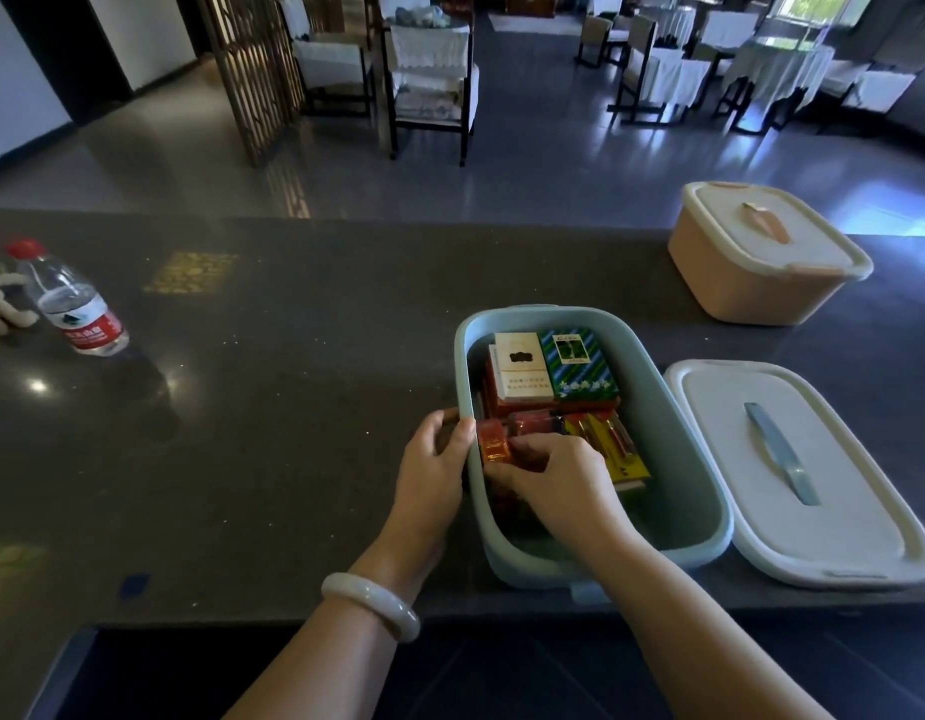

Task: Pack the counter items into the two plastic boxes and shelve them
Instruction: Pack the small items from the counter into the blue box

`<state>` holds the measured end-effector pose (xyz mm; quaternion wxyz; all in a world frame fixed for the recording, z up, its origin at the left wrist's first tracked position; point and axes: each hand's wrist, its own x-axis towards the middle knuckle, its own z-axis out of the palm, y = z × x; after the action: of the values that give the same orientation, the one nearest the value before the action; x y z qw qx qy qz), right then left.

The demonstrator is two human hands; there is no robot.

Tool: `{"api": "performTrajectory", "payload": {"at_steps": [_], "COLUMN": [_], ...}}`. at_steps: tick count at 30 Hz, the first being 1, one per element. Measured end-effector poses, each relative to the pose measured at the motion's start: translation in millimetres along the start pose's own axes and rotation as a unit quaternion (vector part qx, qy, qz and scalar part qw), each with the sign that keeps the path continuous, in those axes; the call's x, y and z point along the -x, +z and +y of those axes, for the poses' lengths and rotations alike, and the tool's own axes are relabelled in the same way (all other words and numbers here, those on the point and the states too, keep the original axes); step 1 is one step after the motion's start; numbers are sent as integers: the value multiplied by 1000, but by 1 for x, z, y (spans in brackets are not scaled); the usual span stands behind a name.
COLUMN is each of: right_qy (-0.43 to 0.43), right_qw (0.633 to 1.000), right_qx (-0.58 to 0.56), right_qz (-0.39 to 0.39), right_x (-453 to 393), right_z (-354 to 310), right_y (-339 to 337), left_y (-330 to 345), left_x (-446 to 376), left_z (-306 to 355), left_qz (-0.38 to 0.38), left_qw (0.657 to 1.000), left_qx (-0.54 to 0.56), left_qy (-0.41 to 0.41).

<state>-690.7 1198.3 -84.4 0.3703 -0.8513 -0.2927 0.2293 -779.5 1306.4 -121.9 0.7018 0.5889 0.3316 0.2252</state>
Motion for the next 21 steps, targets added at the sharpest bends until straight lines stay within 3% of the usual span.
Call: {"api": "performTrajectory", "payload": {"at_steps": [6, 18, 21], "right_qy": [17, -2, -9], "right_qw": [999, 989, 991], "right_qx": [22, 147, 130], "right_qz": [-33, 3, 7], "right_x": [-7, -11, -12], "right_z": [7, 5, 5], "right_y": [1, 2, 1], "left_y": [-3, -3, -2], "left_x": [-2, 0, 0], "left_z": [-2, 1, 2], "left_qz": [-10, -15, -18], "left_qw": [1000, 1000, 1000], "left_qx": [2, 4, 9], "left_qy": [2, 5, 1]}}
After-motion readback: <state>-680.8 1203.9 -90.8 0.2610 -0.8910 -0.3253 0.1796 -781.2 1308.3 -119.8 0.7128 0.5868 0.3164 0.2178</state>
